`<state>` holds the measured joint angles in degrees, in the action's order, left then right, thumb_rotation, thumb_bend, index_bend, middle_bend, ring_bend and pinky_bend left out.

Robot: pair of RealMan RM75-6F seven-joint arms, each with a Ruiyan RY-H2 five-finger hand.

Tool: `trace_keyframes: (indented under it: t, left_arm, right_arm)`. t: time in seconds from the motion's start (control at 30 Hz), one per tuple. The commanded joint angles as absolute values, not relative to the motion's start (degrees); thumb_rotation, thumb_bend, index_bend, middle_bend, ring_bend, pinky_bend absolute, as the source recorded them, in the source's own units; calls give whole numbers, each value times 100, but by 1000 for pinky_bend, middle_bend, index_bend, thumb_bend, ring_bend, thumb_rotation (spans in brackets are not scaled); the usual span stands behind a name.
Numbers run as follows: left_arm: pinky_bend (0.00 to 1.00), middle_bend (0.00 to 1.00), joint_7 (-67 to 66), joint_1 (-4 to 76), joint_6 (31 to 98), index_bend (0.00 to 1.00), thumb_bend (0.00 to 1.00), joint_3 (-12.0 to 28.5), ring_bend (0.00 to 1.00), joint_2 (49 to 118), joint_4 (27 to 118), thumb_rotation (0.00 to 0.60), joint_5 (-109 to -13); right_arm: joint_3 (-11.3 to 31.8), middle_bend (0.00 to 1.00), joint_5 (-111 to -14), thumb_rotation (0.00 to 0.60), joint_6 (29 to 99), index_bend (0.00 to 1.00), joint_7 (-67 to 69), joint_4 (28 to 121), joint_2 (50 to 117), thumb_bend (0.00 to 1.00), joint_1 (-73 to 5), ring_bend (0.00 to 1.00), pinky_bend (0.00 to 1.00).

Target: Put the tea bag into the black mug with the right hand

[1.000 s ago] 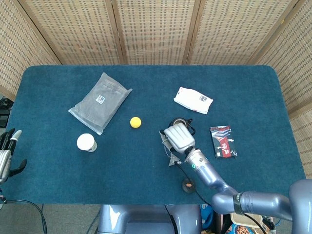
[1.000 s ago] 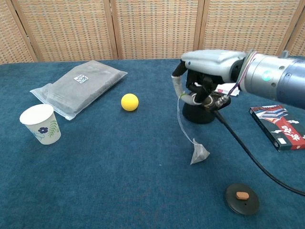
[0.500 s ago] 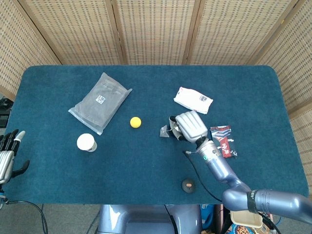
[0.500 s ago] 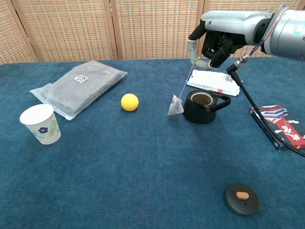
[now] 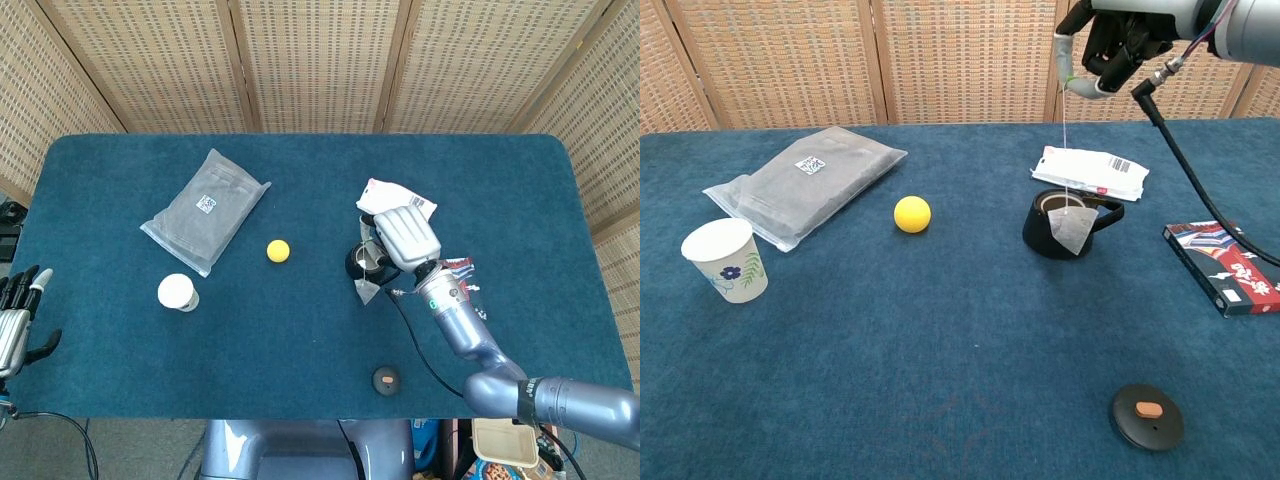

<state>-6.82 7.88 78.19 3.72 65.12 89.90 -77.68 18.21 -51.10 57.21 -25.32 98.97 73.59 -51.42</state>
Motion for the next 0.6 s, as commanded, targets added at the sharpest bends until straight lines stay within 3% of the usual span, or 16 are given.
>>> trace_keyframes:
  t: [0.03,0.6]
  left_arm:
    - [0,0,-691,795,7821,0,355,376,0,6513,9000,600,-7775]
    - [0,0,-743,809,7810,0,355,384,0,6512,9029,600,-7734]
  right_arm:
    - [1851,972,-5048,600,5746,618,-2522,9880,7294,614,-5141,964,981]
    - [1939,973,-4772,600,5704,621,-2207,9628,7040,614,-5084,964,981]
